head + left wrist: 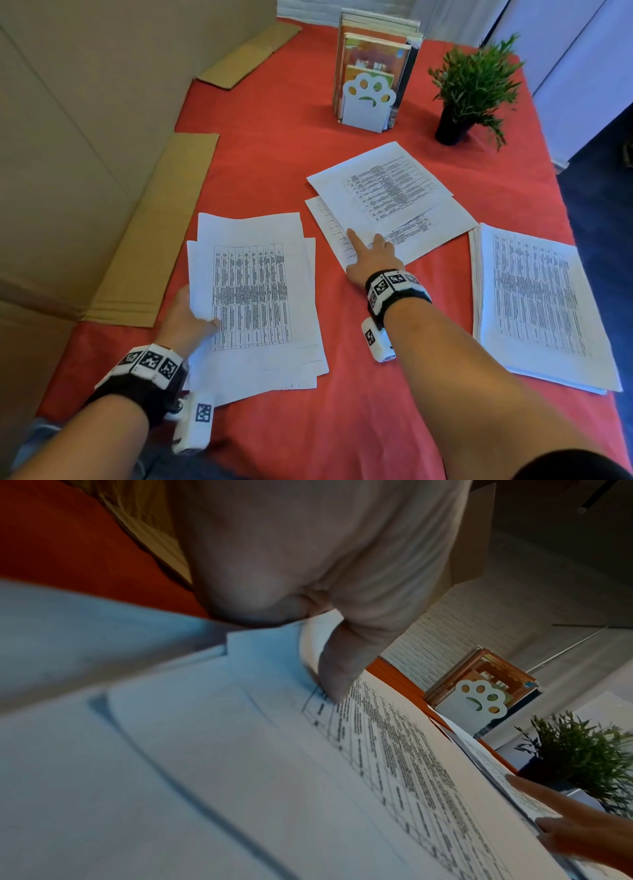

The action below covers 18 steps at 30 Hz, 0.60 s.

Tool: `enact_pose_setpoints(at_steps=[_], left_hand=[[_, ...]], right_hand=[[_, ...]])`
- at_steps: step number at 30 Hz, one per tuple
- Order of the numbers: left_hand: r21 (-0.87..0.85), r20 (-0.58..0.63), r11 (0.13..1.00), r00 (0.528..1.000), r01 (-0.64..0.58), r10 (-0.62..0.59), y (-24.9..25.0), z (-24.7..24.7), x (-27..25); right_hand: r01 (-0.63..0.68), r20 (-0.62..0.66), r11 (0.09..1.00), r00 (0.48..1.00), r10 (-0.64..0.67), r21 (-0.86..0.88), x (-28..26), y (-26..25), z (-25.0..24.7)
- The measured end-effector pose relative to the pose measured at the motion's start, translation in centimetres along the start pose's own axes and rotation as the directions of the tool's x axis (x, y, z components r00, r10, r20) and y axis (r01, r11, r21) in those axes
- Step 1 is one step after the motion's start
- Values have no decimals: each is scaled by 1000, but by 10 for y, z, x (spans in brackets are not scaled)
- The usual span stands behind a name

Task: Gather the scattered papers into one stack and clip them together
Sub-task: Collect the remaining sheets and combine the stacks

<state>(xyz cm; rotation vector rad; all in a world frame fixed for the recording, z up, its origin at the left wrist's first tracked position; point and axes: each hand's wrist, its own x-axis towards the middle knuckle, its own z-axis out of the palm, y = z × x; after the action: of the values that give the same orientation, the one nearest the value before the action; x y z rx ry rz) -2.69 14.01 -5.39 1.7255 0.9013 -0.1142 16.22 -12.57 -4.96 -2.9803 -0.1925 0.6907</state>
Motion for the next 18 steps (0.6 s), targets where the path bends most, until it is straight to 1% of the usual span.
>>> enact_pose_setpoints(at_steps=[4, 8, 11, 16, 18], left_hand=[[10, -20, 999, 999, -34, 34, 0, 5, -3], [-1, -31, 1000, 999, -31, 31, -3, 5, -5], [8, -30, 999, 999, -33, 33, -4, 5, -4], [-29, -22, 999, 999, -26, 25, -2, 5, -5], [-41, -16, 999, 1000, -18, 17, -2, 5, -4]], right_hand=[[-6, 18, 1000, 1000, 6, -2, 4, -5, 1], [-10, 41, 1000, 999, 9, 17, 3, -9, 6], [-19, 27, 1000, 999, 19, 8, 2, -15, 7], [-8, -26, 997, 1000, 6, -78, 3, -15, 0], [-16, -22, 996, 1000, 15, -84, -2, -15, 1]])
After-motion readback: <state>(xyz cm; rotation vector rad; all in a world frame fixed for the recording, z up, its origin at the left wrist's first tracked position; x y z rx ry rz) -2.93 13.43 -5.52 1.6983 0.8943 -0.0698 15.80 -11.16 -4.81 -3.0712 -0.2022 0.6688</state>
